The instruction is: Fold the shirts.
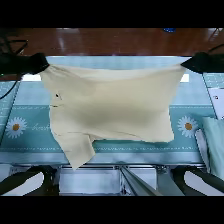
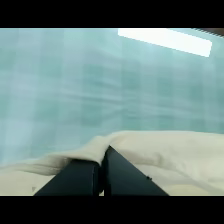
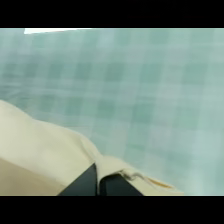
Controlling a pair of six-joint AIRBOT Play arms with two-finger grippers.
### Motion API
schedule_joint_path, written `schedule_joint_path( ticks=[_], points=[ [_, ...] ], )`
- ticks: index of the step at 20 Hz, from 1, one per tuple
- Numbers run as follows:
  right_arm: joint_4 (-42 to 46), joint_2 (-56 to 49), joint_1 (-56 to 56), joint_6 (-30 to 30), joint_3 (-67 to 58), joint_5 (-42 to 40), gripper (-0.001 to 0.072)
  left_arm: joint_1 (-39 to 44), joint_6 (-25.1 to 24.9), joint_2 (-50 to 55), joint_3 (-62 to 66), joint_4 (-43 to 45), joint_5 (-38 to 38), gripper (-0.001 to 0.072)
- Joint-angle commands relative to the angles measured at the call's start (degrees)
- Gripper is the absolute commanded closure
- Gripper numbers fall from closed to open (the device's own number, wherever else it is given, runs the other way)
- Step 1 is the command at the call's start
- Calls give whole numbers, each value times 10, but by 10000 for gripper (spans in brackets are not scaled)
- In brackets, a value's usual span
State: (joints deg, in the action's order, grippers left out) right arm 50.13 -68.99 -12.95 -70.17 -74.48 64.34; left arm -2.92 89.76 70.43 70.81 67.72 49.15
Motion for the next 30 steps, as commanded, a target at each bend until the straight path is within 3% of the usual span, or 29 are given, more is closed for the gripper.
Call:
schedule_joint_path(
  ticks=[1,5,8,11,13,15,22,30],
  points=[
    [-6,-166,17,-10,-49,-85,695,1,-5,169,89,-18,0,686],
    [1,-294,16,-42,-176,24,695,1,-3,274,212,-19,99,686],
    [2,-310,14,-50,-208,63,694,-4,-7,283,248,-18,162,686],
    [6,-308,-3,-45,-219,146,694,-23,-72,268,256,-18,248,686],
    [62,-307,-9,-52,-219,200,694,-31,-106,263,250,-17,323,686],
    [156,-307,-8,-74,-218,236,694,-30,-104,263,217,23,380,686],
    [171,-307,-8,-83,-113,238,694,-25,-120,263,56,54,376,686],
    [160,-307,-8,-80,-80,220,694,-27,-115,263,51,52,321,686]
  ],
)
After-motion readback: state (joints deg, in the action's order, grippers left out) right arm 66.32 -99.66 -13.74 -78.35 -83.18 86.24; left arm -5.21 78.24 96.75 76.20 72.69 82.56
